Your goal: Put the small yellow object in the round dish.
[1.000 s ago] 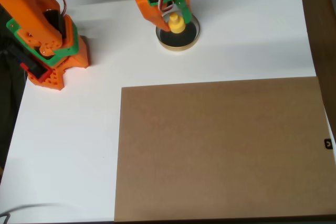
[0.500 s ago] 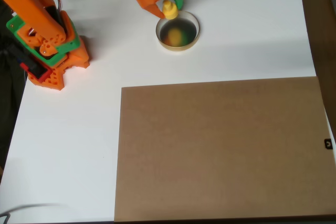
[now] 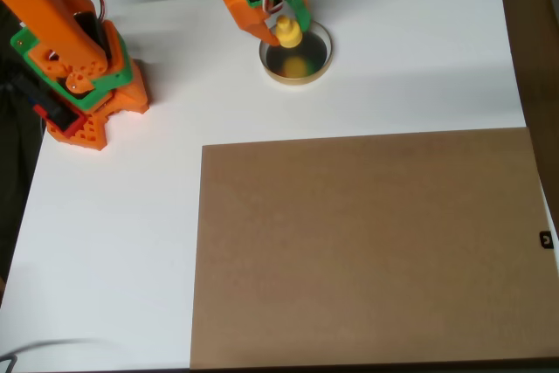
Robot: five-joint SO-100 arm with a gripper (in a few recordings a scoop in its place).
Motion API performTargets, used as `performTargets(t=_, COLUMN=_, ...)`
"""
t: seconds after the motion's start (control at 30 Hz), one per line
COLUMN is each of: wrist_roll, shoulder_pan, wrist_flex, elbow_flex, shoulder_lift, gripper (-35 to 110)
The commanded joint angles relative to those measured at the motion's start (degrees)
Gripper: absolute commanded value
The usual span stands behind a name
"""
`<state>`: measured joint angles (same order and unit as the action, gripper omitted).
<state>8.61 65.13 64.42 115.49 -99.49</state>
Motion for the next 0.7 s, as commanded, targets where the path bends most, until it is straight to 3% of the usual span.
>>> performTargets(t=0.0, wrist_roll=1.2, shoulder_pan=0.4, wrist_flex=0.4, elbow_flex=0.1, shoulder_lift=-2.4, gripper=11)
performTargets(t=0.4, wrist_roll=4.0, shoulder_pan=-2.5, wrist_flex=3.4, elbow_flex=0.7, shoulder_lift=-7.7, gripper=20)
performTargets(t=0.67, wrist_roll=11.1, shoulder_pan=-15.3, wrist_flex=10.2, elbow_flex=-1.8, shoulder_lift=-17.4, gripper=21)
